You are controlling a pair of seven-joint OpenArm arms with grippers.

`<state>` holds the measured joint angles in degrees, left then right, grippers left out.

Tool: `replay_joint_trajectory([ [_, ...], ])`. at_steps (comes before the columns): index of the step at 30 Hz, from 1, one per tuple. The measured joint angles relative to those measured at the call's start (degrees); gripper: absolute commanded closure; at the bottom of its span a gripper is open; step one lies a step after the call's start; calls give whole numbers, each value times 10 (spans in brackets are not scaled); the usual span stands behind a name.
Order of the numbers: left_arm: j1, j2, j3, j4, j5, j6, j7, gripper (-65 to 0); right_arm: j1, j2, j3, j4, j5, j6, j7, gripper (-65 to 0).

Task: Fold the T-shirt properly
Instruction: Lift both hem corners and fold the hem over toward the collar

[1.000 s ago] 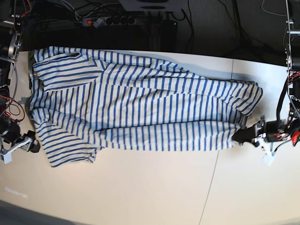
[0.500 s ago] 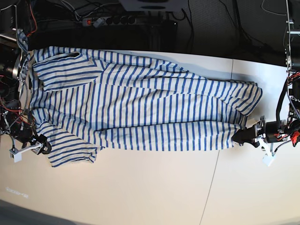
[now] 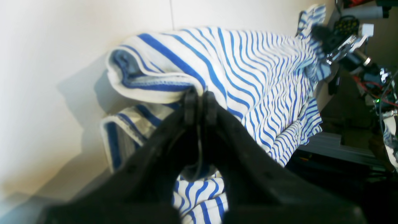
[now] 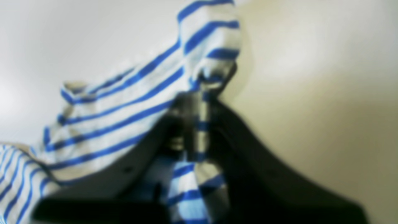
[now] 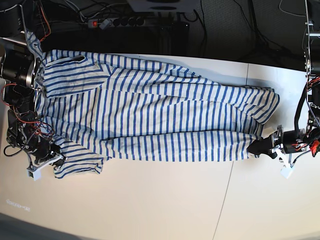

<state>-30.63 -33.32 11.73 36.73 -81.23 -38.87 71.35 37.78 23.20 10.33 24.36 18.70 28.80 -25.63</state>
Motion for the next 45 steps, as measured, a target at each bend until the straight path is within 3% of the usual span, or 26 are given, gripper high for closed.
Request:
replay_joint_trajectory([
  [9,-16,-1,0,0,1,0,3,0,-14,1,-1,84,-31,2,-56,0],
  [13,-29,-20,1,36,-24,0,92,0,-29,9,-3,150,54,2,-100,0],
  [20,-24,-41,2,98,-25,0,92,0,-91,64,-4,275,181,3,-175,0],
  [23,-19,-43,2,112,-26,0,93,0,-129,90,-5,312,223,4,-184,0],
  [34,86,-88,2,224,-26,-1,92,0,-278,150,-5,464,244,6,-190,0],
  [45,116,-97,3,257,-28,-1,92,0,-382,160,64,513,258,6,-205,0],
])
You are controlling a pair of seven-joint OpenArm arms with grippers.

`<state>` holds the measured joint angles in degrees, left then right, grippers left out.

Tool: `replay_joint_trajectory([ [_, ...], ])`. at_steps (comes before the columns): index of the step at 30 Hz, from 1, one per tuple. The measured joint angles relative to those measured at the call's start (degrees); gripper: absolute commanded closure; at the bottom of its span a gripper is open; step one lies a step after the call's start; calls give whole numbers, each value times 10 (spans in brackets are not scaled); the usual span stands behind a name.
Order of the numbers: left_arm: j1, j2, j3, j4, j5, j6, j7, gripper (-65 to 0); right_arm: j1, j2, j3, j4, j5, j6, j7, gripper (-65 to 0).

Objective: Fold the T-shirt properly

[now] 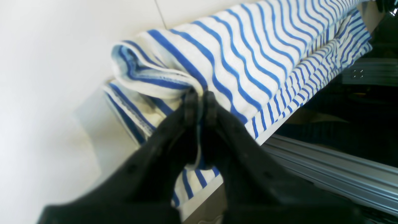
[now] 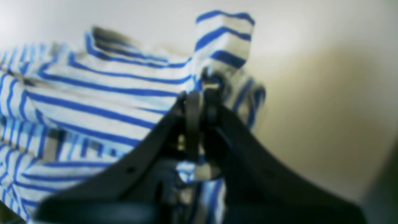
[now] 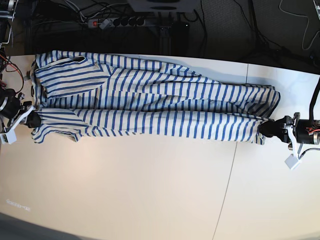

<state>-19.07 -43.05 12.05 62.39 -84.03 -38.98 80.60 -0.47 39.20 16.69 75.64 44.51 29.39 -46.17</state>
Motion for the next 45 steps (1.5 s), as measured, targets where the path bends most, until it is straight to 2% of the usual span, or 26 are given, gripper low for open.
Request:
replay_joint_trajectory([
  [8,0,0,0,0,-2,0,0,0,-45,0,50,0,39,0,-9,0],
  [9,0,0,0,0,-2,0,0,-15,-46,0,50,0,39,0,-15,0],
  [11,2,0,0,0,-2,0,0,-150,-48,-2,50,0,38,0,-17,-20],
  [13,4,-1,0,0,1,0,0,-262,-47,-2,50,0,17,0,-16,-239],
  [14,5,-2,0,0,2,0,0,-289,-47,-1,50,0,10,0,-17,-326],
  [15,5,-2,0,0,3,0,0,-295,-48,-1,50,0,9,0,-17,-373],
  [16,5,-2,0,0,3,0,0,-295,-48,-1,50,0,9,0,-17,-381],
  [20,5,-5,0,0,2,0,0,-295,-47,-1,50,0,9,0,-9,-380],
  [24,5,-22,0,0,2,0,0,-295,-47,-2,57,3,9,0,9,-380],
  [28,5,-36,0,0,2,0,0,-360,-46,-1,82,43,7,0,11,-380],
  [32,5,-44,0,0,2,0,0,-364,-46,0,97,99,11,0,13,-377],
  [33,5,-44,0,0,2,0,0,-364,-46,0,97,109,12,0,12,-363],
  [34,5,-44,0,0,2,0,0,-364,-46,0,97,117,18,0,9,-313],
  [35,5,-44,0,0,3,0,0,-364,-46,0,97,123,26,0,2,-233],
  [37,5,-44,0,0,7,0,0,-364,-46,0,95,128,28,0,-8,-20],
  [38,5,-44,0,0,6,0,0,-364,-46,0,94,128,28,0,-11,0],
  [42,5,-44,0,0,6,0,0,-364,-48,-4,90,124,-2,0,-14,0],
  [45,5,-44,0,0,12,0,0,-434,-57,-13,86,104,-14,0,-4,0],
])
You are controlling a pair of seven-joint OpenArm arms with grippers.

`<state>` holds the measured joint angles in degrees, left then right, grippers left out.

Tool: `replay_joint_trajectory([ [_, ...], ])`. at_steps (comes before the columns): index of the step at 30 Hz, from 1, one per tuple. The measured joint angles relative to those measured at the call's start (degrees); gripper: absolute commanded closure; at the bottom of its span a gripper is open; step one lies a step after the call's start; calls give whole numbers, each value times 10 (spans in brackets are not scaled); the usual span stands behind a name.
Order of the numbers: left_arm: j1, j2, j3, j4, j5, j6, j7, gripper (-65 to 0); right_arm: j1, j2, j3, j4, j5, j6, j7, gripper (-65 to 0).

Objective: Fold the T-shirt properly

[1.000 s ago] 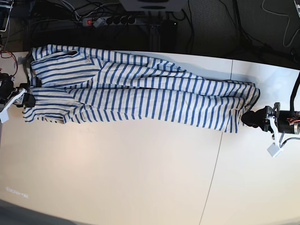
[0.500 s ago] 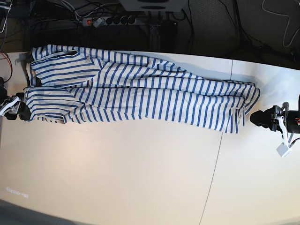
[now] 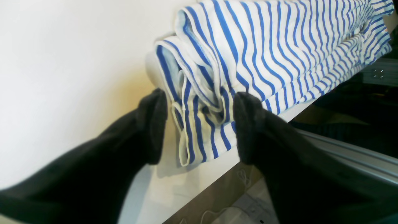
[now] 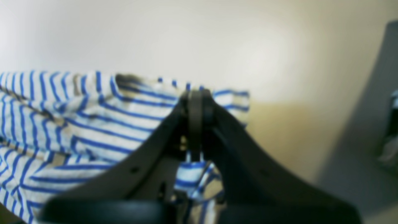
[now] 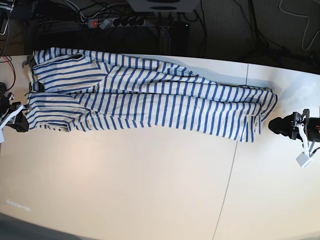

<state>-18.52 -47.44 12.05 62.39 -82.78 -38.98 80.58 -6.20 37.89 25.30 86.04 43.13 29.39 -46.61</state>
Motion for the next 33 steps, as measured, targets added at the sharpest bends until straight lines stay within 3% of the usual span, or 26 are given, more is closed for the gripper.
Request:
replay_joint_trajectory([
  [5,10,4,0,0,85,0,-79,-451,-37,-28,-1,-31,-5,0,7,0],
  [9,24,9,0,0,102,0,-90,-451,-46,-49,-1,-46,-6,0,12,0],
  [16,59,23,0,0,74,0,-59,-451,-46,-65,-1,-64,-10,0,18,0],
  [24,56,39,0,0,-3,0,-7,-451,-46,-70,-1,-64,-10,0,20,0],
  [33,52,38,0,0,-9,0,-4,-451,-46,-70,-1,-64,-10,0,20,0],
])
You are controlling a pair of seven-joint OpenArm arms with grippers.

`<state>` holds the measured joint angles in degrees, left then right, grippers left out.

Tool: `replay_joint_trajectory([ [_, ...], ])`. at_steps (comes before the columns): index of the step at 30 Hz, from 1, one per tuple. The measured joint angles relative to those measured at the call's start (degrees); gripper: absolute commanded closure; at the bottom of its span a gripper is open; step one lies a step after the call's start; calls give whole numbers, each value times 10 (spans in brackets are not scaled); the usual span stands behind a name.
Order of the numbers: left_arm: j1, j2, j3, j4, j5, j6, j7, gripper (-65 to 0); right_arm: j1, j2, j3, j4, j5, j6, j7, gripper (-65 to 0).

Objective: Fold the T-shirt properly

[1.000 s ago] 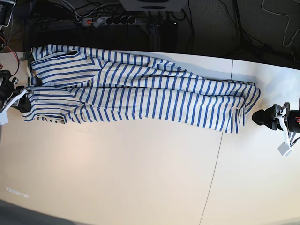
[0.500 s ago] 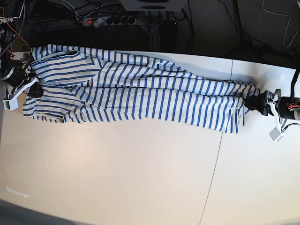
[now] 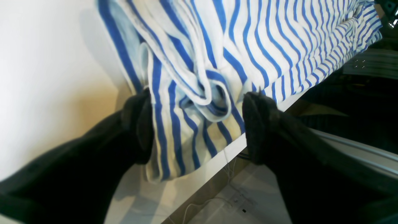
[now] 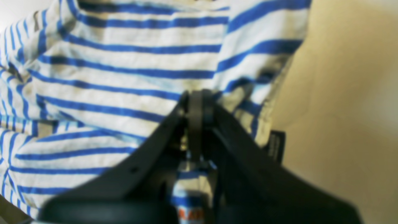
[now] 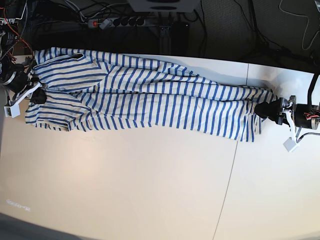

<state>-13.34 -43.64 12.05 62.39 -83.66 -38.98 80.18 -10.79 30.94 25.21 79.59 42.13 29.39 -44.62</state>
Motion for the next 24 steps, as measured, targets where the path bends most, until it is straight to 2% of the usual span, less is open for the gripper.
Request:
replay_joint_trajectory([
  [3,0,3,0,0,0,0,0,-451,0,0,0,0,0,0,0,0],
  [12,0,48,0,-3,8,0,-1,-451,0,0,0,0,0,0,0,0],
  [16,-1,51,0,-12,28,1,-31,-451,0,0,0,0,0,0,0,0],
  [24,-5,57,-3,-43,88,-2,-132,-451,0,0,0,0,0,0,0,0],
])
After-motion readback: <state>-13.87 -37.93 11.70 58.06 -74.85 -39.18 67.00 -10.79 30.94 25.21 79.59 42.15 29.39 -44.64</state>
